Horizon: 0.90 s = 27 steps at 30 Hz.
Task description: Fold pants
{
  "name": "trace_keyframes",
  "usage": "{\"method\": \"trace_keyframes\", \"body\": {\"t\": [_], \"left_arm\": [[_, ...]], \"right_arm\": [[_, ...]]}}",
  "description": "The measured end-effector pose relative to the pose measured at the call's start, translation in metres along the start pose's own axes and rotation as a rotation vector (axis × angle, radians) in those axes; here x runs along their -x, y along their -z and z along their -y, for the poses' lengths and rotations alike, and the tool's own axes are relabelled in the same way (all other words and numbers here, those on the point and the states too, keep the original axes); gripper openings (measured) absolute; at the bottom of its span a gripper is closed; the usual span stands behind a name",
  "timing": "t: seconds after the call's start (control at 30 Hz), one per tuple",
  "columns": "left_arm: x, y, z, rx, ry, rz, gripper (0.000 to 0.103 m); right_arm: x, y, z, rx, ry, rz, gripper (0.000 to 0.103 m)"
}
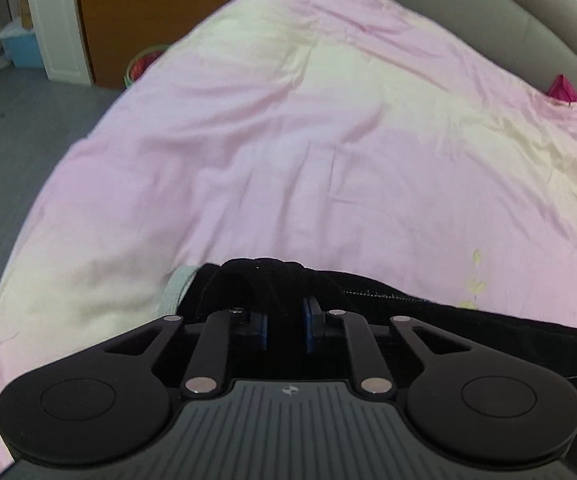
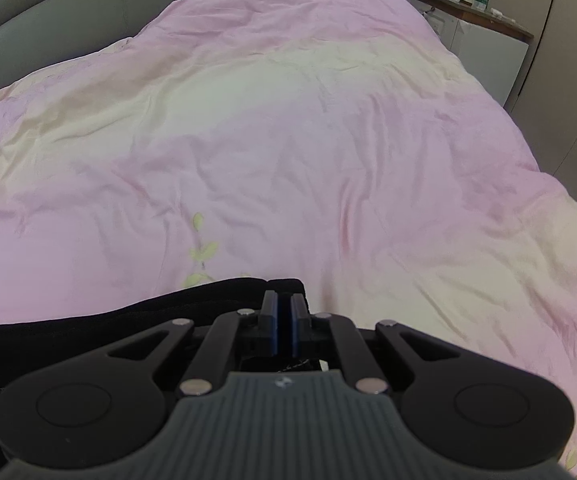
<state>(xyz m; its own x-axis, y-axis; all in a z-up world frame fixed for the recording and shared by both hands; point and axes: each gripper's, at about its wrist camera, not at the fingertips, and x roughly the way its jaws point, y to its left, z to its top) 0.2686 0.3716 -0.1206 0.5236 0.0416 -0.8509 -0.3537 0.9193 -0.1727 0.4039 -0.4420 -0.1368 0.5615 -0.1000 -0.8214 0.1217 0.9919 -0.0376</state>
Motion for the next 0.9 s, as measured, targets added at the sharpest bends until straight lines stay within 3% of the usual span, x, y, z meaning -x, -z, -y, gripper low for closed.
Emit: {"method": "trace_keyframes", "body": {"t": [0.1, 0.2, 0.37, 0.6, 0.63, 0.7, 0.73, 0.77, 0.8, 0.9], "left_arm": [[0.033, 0.008, 0.000, 0.029, 0.006, 0.123, 0.017], [0.041, 0.007, -0.003, 0.054, -0.036, 0.175, 0.017], [0.015, 0.002, -0.005, 0.102, -0.095, 0.159, 0.017], [-0.021, 0.007, 0.002, 0.140, -0.151, 0.100, 0.021], [-0.020, 0.006, 0.002, 0.145, -0.159, 0.092, 0.025], [-0.013, 0.005, 0.006, 0.110, -0.190, 0.100, 0.046], [-0.006, 0.005, 0.010, 0.088, -0.210, 0.127, 0.068], [0.003, 0.005, 0.015, 0.070, -0.230, 0.160, 0.079], [0.011, 0.005, 0.020, 0.052, -0.242, 0.190, 0.079], [0.038, 0.005, 0.040, 0.003, -0.229, 0.233, 0.077]], "right_arm": [[0.017, 0.003, 0.000, 0.014, 0.023, 0.044, 0.000], [0.032, 0.002, 0.008, -0.024, 0.044, 0.107, 0.000], [0.018, -0.009, 0.012, -0.048, 0.082, 0.146, 0.000], [-0.048, -0.009, -0.005, 0.009, 0.136, 0.033, 0.000], [-0.055, -0.009, -0.006, 0.007, 0.142, 0.013, 0.000], [-0.063, -0.009, -0.004, -0.009, 0.137, -0.011, 0.000], [-0.061, -0.010, -0.002, -0.024, 0.134, 0.006, 0.001], [-0.057, -0.010, 0.002, -0.040, 0.116, 0.027, 0.014], [-0.052, -0.010, 0.005, -0.054, 0.101, 0.034, 0.031], [-0.034, -0.003, 0.019, -0.085, 0.054, 0.050, 0.033]]}}
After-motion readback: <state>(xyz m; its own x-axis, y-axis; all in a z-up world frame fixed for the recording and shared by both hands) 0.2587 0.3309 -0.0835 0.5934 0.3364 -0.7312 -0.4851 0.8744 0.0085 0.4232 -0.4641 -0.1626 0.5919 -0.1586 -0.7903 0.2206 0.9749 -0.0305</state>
